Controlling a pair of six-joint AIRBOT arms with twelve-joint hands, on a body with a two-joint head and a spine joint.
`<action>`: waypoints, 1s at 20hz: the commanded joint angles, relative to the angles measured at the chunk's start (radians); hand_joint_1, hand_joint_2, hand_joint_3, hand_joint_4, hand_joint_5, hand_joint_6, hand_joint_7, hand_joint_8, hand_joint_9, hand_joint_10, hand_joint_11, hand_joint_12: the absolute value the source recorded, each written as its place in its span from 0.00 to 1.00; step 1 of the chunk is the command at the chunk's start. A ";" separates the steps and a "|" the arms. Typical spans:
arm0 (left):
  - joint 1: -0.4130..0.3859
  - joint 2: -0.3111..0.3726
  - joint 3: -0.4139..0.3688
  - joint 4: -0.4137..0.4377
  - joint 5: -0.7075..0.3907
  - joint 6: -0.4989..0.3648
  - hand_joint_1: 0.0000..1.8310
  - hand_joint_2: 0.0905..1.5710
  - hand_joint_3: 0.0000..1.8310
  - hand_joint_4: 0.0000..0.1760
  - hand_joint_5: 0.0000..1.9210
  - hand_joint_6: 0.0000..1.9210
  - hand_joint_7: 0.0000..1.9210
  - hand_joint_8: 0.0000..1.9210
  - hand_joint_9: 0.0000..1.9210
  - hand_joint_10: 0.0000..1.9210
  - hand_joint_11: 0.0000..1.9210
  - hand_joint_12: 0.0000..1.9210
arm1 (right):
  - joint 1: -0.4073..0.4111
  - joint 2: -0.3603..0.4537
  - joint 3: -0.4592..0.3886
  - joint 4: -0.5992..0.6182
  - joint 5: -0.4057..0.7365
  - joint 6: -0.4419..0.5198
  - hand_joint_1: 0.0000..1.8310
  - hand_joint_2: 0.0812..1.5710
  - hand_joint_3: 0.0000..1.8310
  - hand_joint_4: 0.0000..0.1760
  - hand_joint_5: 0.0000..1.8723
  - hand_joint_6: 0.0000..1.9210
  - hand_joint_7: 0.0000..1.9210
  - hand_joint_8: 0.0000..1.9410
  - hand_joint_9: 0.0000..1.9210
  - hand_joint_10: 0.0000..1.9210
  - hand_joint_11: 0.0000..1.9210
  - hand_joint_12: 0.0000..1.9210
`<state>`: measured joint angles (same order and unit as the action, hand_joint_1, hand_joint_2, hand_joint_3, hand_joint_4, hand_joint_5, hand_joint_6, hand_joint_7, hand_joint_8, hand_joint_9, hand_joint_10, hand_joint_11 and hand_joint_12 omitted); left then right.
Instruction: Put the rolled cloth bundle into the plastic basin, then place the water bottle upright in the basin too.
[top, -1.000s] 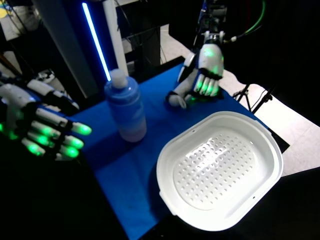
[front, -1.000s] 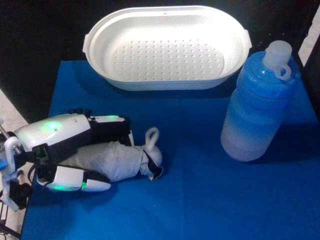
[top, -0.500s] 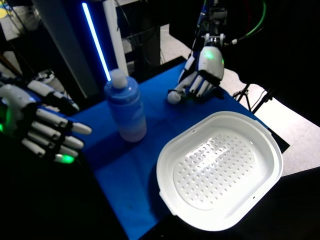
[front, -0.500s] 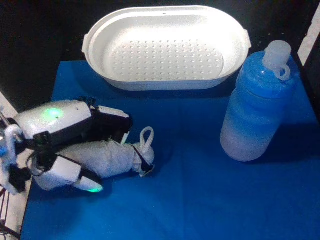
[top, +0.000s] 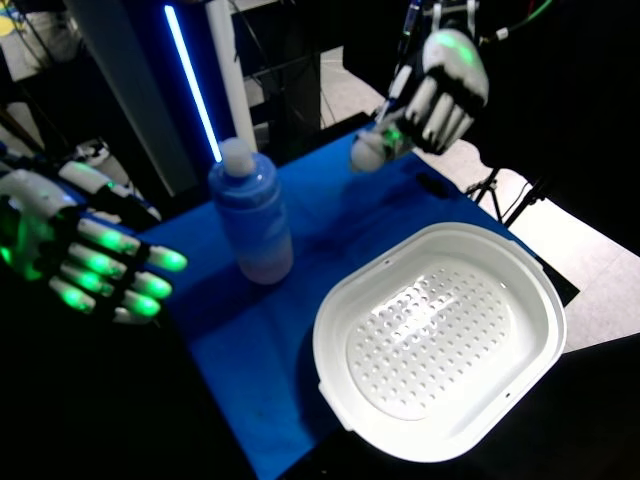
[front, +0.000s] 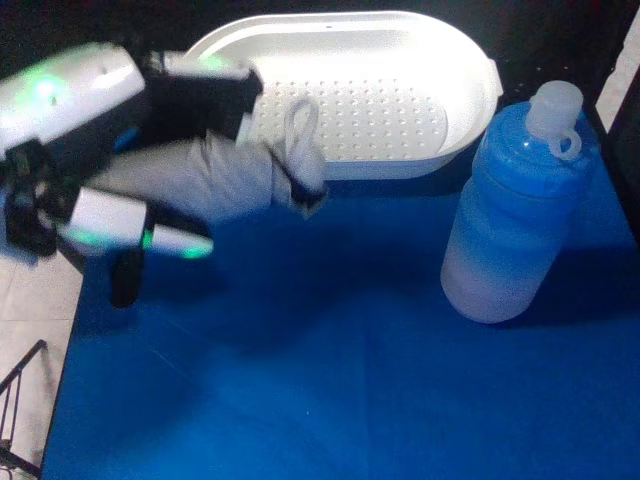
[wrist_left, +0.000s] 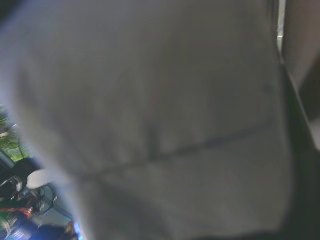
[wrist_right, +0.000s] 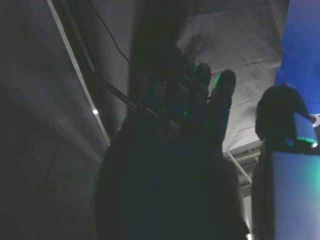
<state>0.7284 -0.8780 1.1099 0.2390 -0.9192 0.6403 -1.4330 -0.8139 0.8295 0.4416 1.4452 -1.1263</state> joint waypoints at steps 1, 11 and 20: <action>-0.041 -0.010 0.017 -0.039 -0.105 0.000 0.97 0.70 0.00 1.00 0.24 1.00 0.37 1.00 0.55 1.00 0.61 1.00 | 0.007 0.000 0.008 -0.005 0.123 0.008 0.42 0.89 0.00 0.23 0.21 0.00 0.14 0.00 0.13 0.00 0.00 0.34; -0.328 -0.234 0.279 0.039 0.268 0.021 0.93 0.69 0.00 1.00 0.38 1.00 0.43 1.00 0.60 1.00 0.68 1.00 | 0.007 -0.007 0.019 -0.006 0.120 0.008 0.46 0.89 0.00 0.05 0.23 0.00 0.16 0.00 0.14 0.00 0.00 0.38; -0.380 -0.487 0.574 -0.092 0.497 0.111 0.94 0.69 0.00 1.00 0.41 1.00 0.52 1.00 0.63 1.00 0.71 1.00 | 0.007 -0.025 0.041 -0.010 0.120 0.024 0.46 0.88 0.00 0.00 0.24 0.00 0.17 0.00 0.14 0.00 0.00 0.38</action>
<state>0.3664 -1.3720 1.6897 0.1623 -0.3279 0.7517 -1.4330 -0.8402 0.8669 0.4358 1.4448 -1.1133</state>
